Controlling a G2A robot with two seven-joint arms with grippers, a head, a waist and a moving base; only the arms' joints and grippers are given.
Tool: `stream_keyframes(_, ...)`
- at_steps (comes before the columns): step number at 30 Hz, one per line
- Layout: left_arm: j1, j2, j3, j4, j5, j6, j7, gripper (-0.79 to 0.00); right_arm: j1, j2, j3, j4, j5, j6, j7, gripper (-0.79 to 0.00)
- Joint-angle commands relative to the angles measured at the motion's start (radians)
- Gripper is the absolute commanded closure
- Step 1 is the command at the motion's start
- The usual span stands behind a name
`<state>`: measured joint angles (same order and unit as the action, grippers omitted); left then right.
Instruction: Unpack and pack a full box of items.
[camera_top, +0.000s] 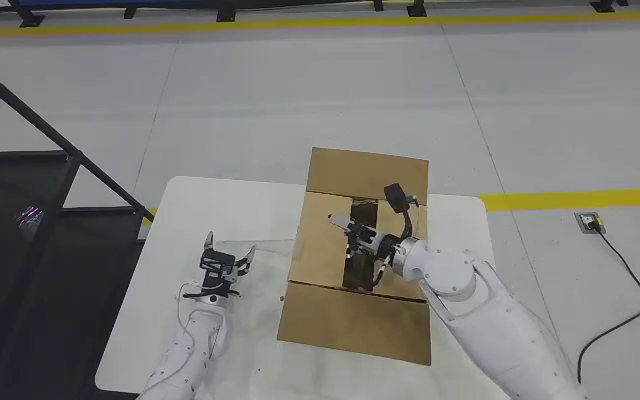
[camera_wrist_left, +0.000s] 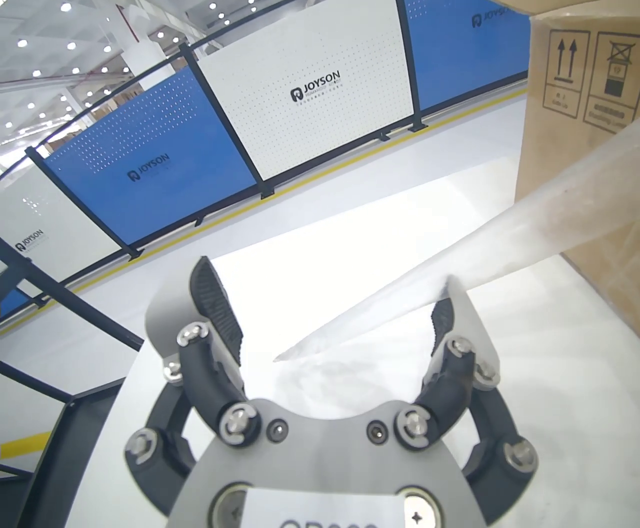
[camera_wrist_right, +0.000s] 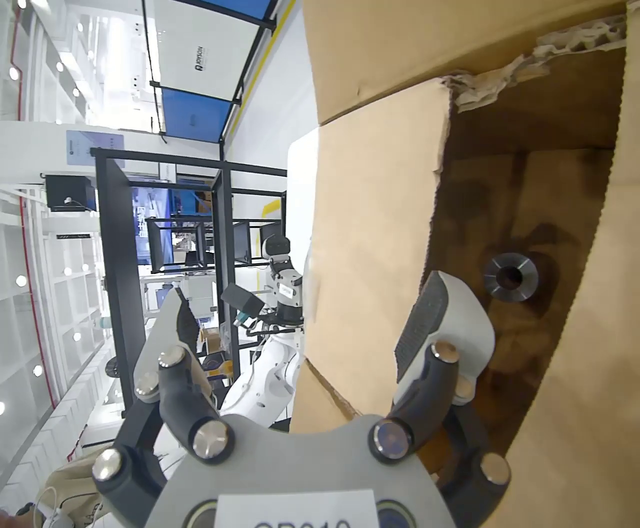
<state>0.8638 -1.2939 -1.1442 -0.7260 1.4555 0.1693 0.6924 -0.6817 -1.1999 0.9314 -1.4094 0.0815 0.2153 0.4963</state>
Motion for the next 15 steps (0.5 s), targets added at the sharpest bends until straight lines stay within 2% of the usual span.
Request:
stream_keyframes(1, 0.012, 0.002, -0.007, -0.009, 0.006, 0.001, 0.000, -0.785, 0.020, -0.010, -0.015, 0.030, 0.005, 0.003, -0.003, -0.785)
stream_keyframes(4, 0.031, 0.008, -0.016, -0.032, 0.020, -0.011, -0.017, -0.785, 0.039, -0.020, -0.026, 0.062, 0.015, -0.006, -0.004, -0.785)
stream_keyframes(8, 0.065, 0.021, -0.037, -0.085, 0.032, -0.088, -0.101, -0.785, 0.050, -0.029, -0.030, 0.085, 0.020, -0.016, -0.003, -0.785)
stream_keyframes(15, 0.155, 0.057, -0.122, -0.261, 0.024, -0.234, -0.217, -0.785, 0.055, -0.039, -0.025, 0.105, 0.013, -0.009, -0.011, -0.785)
